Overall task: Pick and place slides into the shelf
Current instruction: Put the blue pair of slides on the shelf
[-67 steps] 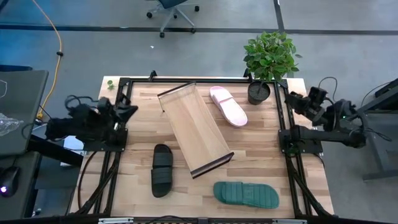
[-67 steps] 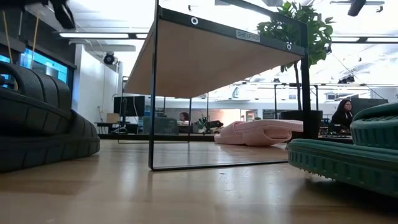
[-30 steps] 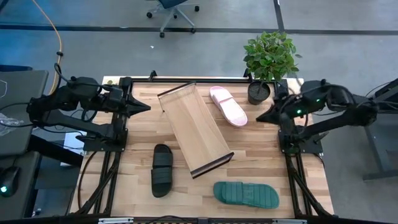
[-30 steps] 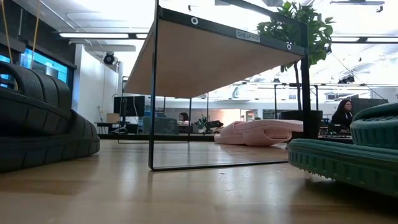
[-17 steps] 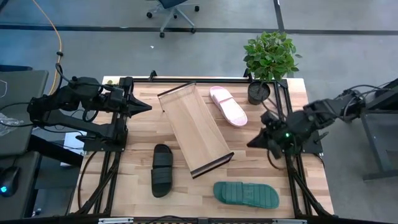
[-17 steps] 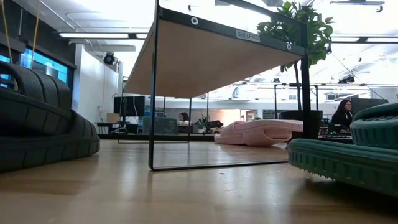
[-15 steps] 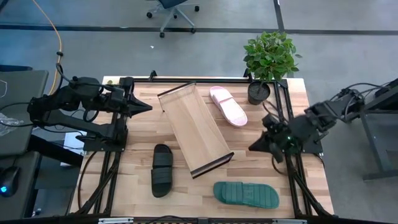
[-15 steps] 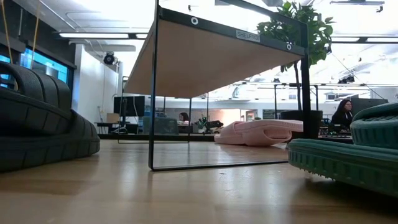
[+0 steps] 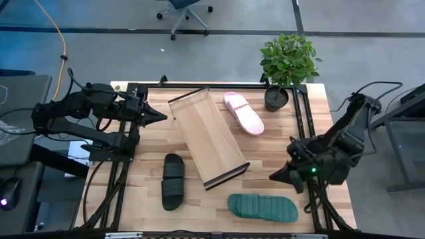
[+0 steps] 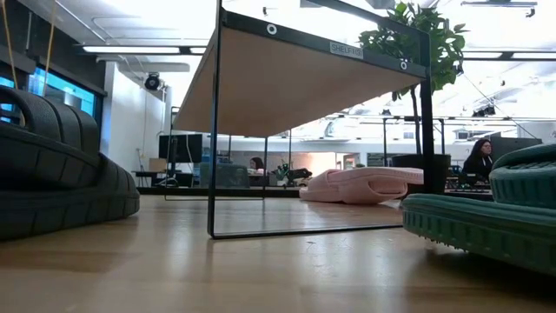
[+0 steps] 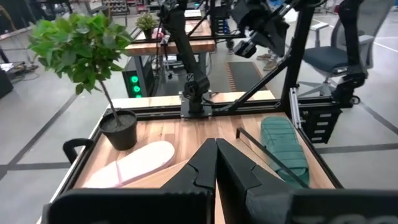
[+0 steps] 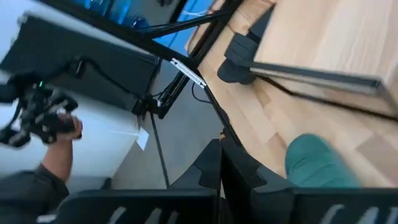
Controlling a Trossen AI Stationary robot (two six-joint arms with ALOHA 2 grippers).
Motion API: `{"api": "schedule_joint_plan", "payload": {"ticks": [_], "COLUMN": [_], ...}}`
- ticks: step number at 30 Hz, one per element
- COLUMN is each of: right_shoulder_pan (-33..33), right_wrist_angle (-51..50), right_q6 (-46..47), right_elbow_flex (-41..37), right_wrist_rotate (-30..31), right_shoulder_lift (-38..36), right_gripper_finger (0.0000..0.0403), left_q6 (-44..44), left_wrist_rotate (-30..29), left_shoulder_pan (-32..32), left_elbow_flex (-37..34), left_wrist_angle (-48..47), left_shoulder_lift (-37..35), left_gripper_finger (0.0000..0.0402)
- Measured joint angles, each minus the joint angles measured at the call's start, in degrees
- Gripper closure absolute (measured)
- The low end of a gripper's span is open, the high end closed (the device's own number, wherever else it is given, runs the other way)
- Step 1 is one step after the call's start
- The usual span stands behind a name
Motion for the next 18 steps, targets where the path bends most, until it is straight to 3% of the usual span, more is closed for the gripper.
{"api": "schedule_joint_plan", "payload": {"ticks": [10, 18], "right_shoulder_pan": [-0.04, 0.60], "right_wrist_angle": [0.44, 9.93], "right_q6": [11.71, 11.94], "right_elbow_flex": [-0.02, -0.02], "right_wrist_rotate": [-3.07, -3.01], "right_shoulder_lift": [7.87, 16.34], "right_gripper_finger": [0.0402, 0.0402], "left_q6": [0.89, 1.91], "left_wrist_rotate": [5.58, 8.43], "left_shoulder_pan": [0.00, -0.01], "left_elbow_flex": [0.00, 0.00], "left_wrist_angle": [-0.02, -0.12], "left_shoulder_lift": [0.07, 0.07], "left_gripper_finger": [0.0401, 0.0401]}}
